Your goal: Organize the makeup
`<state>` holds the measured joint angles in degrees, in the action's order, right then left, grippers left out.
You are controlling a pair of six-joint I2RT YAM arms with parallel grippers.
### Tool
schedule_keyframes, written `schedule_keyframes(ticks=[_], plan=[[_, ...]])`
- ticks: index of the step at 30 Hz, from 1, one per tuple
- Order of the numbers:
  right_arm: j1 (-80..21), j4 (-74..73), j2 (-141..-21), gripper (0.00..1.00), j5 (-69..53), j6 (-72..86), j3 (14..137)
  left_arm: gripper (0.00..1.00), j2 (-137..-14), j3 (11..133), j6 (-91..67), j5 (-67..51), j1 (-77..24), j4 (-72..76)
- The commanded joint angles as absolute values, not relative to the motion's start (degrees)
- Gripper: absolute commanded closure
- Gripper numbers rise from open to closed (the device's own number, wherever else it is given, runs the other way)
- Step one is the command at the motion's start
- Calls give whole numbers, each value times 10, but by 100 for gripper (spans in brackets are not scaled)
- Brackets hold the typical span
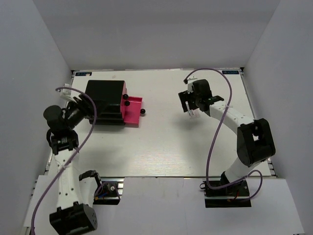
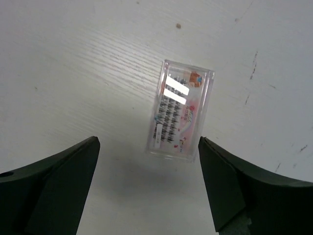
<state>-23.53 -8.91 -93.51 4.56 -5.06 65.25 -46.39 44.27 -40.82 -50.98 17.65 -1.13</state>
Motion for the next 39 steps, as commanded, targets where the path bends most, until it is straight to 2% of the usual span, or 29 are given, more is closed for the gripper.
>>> schedule_keyframes(ticks=[1,2,3,7,16,32,39], plan=[[-229,-151,-956,11,71,-57,686,9,-404,403,-392,-586,151,37],[-226,-153,-962,11,69,-60,686,3,-382,383,-369,-584,146,30],[-228,-150,-971,11,74,-62,686,2,-373,375,-355,-582,146,19],[-222,-145,-1002,11,103,-65,699,2,-348,350,-303,-571,132,-39],[-195,-142,-1063,11,89,-64,729,2,-330,342,-287,-566,121,-55],[-149,-154,-1115,11,-66,-54,771,2,-325,334,-286,-563,121,-54],[-149,-157,-1138,11,-47,-54,778,2,-326,334,-286,-562,121,-54]])
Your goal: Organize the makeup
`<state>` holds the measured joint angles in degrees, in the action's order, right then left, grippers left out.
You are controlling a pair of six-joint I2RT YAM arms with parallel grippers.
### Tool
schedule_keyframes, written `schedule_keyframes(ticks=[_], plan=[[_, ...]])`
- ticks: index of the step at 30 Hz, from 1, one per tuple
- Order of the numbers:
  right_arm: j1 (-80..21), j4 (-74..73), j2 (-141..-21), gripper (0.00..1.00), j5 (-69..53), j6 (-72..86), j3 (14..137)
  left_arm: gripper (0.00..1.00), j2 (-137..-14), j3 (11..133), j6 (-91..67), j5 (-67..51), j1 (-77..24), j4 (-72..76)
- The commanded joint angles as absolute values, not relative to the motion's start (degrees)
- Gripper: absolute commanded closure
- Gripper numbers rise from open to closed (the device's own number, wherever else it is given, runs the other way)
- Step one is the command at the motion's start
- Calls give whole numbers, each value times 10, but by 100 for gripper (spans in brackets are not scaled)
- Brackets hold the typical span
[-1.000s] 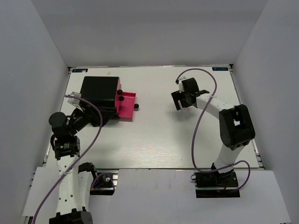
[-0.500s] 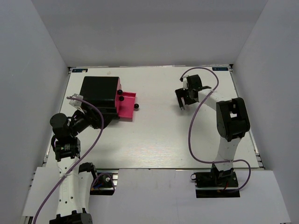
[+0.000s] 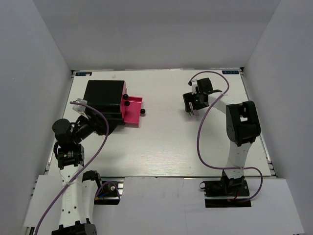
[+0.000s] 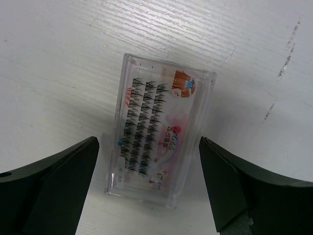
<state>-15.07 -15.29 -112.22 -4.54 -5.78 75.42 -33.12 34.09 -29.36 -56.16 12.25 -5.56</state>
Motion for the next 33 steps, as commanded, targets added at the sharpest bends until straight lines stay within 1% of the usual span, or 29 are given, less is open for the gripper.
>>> schedule_keyframes(ticks=[1,4,7,9,10,12,13,14,15,17,22,24,25,28,29,33], plan=[[-150,-157,-1143,11,-37,-54,777,2,-327,334,-286,-562,121,-53],[-153,-156,-1147,11,-19,-56,776,2,-325,334,-286,-562,121,-54],[-152,-154,-1147,16,-11,-56,773,2,-323,334,-285,-561,121,-55],[-154,-152,-1139,28,-11,-57,771,2,-324,334,-284,-560,121,-55],[-152,-150,-1135,41,-16,-58,766,2,-323,334,-284,-560,121,-56],[-156,-149,-1116,57,-43,-62,764,2,-323,335,-285,-559,121,-56],[-158,-149,-1109,71,-57,-65,764,2,-323,335,-284,-559,121,-56],[-161,-150,-1094,76,-87,-69,765,2,-323,335,-284,-559,121,-56],[-164,-157,-1091,85,-100,-69,772,2,-324,335,-284,-560,121,-56],[-183,-165,-1075,92,-145,-67,783,2,-327,335,-285,-560,121,-56],[-253,-192,-1077,97,-184,-36,862,2,-329,335,-283,-560,121,-56],[-279,-196,-1088,98,-180,-5,892,2,-328,337,-282,-556,121,-59],[-286,-198,-1103,100,-173,10,922,2,-330,336,-281,-556,121,-59],[-316,-201,-1146,100,-150,68,972,2,-332,338,-280,-553,121,-64],[-331,-206,-1158,100,-142,84,1009,2,-333,338,-279,-553,121,-67],[-356,-226,-1213,100,-111,157,1095,2,-335,341,-273,-544,121,-75]])
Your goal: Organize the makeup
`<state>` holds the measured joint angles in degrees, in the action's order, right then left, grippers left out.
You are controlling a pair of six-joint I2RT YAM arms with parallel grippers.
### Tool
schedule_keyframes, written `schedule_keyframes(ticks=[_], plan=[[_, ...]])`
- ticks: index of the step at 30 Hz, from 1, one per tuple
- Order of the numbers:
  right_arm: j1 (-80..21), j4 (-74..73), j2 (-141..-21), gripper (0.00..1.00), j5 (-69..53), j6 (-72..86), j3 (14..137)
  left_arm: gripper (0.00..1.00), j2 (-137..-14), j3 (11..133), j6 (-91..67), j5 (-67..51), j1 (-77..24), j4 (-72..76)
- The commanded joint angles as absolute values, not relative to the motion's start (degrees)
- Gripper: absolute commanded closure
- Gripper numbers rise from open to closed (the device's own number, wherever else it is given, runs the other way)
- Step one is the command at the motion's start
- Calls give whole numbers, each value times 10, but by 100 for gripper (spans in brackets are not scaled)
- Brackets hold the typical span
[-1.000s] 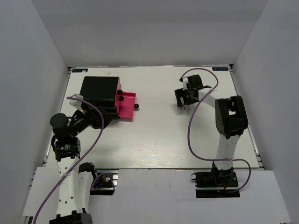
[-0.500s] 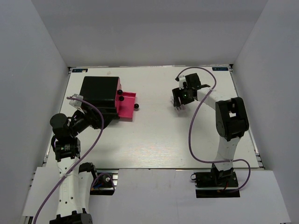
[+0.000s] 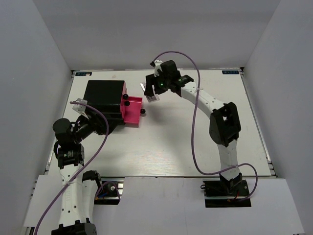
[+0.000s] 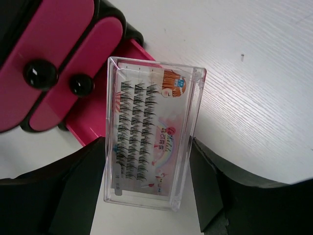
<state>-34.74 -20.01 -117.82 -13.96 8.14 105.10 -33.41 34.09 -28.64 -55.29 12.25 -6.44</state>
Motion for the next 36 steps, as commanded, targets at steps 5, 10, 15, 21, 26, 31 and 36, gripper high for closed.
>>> schedule_keyframes(ticks=[5,10,15,21,26,31,36], plan=[[-386,-233,-1245,100,-31,218,1136,2,-337,345,-267,-539,121,-83],[-417,-223,-1252,100,57,238,1140,2,-339,346,-265,-537,127,-83],[-450,-226,-1266,100,130,242,1157,2,-340,347,-265,-536,127,-84],[-475,-231,-1275,100,182,270,1147,2,-338,347,-264,-534,127,-87],[-486,-226,-1282,100,192,272,1144,2,-336,348,-264,-533,127,-88],[-495,-224,-1282,100,188,268,1137,2,-334,348,-262,-533,127,-90],[-504,-218,-1282,100,187,260,1126,2,-331,349,-262,-531,127,-91]])
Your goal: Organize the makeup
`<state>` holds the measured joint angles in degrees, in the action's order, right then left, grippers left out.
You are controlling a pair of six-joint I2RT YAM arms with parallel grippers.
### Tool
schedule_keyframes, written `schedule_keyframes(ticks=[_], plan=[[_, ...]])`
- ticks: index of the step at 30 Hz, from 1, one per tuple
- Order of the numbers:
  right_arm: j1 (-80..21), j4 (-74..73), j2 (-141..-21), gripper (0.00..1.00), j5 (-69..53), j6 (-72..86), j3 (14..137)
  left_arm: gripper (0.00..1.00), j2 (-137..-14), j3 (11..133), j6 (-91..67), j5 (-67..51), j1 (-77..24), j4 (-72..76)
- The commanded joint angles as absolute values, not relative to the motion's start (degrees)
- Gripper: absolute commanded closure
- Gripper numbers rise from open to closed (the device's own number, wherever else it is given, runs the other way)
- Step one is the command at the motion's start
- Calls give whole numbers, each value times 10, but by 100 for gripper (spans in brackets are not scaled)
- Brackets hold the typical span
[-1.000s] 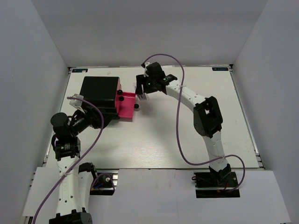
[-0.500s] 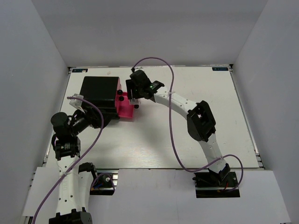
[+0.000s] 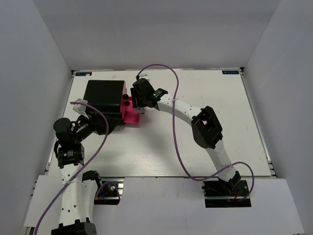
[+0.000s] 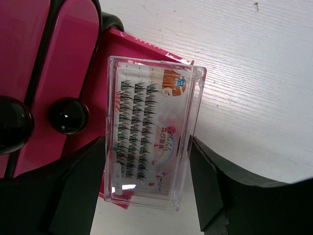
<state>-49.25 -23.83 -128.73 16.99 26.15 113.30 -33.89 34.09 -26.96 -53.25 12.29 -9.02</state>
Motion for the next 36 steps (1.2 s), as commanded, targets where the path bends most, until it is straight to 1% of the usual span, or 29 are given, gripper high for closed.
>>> schedule_keyframes(ticks=[1,14,19,25,26,28,29,31,32,33,34,36], plan=[[-505,-216,-1283,100,185,258,1126,2,-331,349,-262,-532,127,-91],[-519,-208,-1305,100,194,243,1143,2,-330,350,-260,-530,127,-93],[-519,-208,-1311,97,194,243,1146,2,-330,351,-259,-530,127,-94],[-520,-207,-1317,87,187,243,1156,2,-330,351,-259,-529,127,-94],[-519,-208,-1317,83,185,242,1157,2,-330,351,-258,-529,127,-95],[-521,-207,-1317,79,181,242,1158,2,-330,351,-259,-528,127,-95],[-521,-207,-1317,72,181,242,1158,2,-330,351,-259,-528,127,-95],[-523,-207,-1314,69,180,240,1158,2,-330,351,-258,-528,127,-96],[-522,-207,-1312,63,179,239,1158,2,-330,351,-258,-528,127,-95],[-524,-206,-1310,62,178,239,1158,2,-330,351,-258,-527,127,-95],[-524,-205,-1310,57,178,238,1158,2,-330,352,-258,-528,127,-95],[-524,-206,-1310,55,176,236,1158,2,-330,352,-259,-527,127,-96]])
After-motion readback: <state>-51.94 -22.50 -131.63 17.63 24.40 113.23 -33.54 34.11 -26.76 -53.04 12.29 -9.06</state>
